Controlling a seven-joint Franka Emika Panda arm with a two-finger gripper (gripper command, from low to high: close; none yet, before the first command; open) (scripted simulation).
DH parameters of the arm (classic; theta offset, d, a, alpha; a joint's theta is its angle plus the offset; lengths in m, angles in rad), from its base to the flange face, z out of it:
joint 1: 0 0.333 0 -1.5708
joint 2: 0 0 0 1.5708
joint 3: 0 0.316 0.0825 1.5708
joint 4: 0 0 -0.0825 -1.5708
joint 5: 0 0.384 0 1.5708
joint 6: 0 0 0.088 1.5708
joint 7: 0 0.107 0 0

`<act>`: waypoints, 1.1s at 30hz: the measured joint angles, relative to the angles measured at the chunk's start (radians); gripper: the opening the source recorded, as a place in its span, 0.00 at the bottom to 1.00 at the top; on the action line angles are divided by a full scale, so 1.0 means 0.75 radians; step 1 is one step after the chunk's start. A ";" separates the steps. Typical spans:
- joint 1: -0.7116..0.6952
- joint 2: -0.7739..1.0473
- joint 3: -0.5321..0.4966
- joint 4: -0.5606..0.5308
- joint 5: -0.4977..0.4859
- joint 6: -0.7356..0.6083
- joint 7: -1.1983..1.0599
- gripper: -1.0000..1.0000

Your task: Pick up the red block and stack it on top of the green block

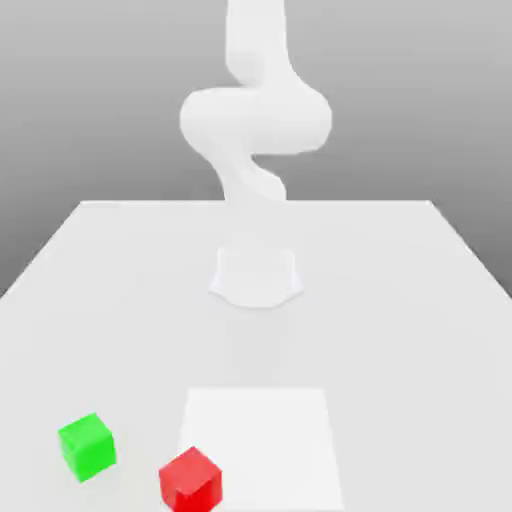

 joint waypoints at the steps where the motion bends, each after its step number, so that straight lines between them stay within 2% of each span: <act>1: 0.026 0.052 -0.031 -0.005 0.016 0.016 -0.057 0.50; 9: 0.185 0.445 -0.232 -0.044 0.161 0.132 -0.497 0.50; 15: 0.240 0.739 -0.315 -0.072 0.274 0.217 -0.827 0.50; 21: 0.230 1.017 -0.334 -0.103 0.318 0.311 -1.108 0.50; 27: 0.194 1.260 -0.346 -0.139 0.227 0.426 -1.288 0.50; 31: 0.131 1.444 -0.272 -0.116 0.301 0.565 -1.379 0.50; 32: 0.108 1.491 -0.243 -0.108 0.326 0.602 -1.398 0.00; 33: 0.108 1.491 -0.243 -0.108 0.326 0.602 -1.398 0.00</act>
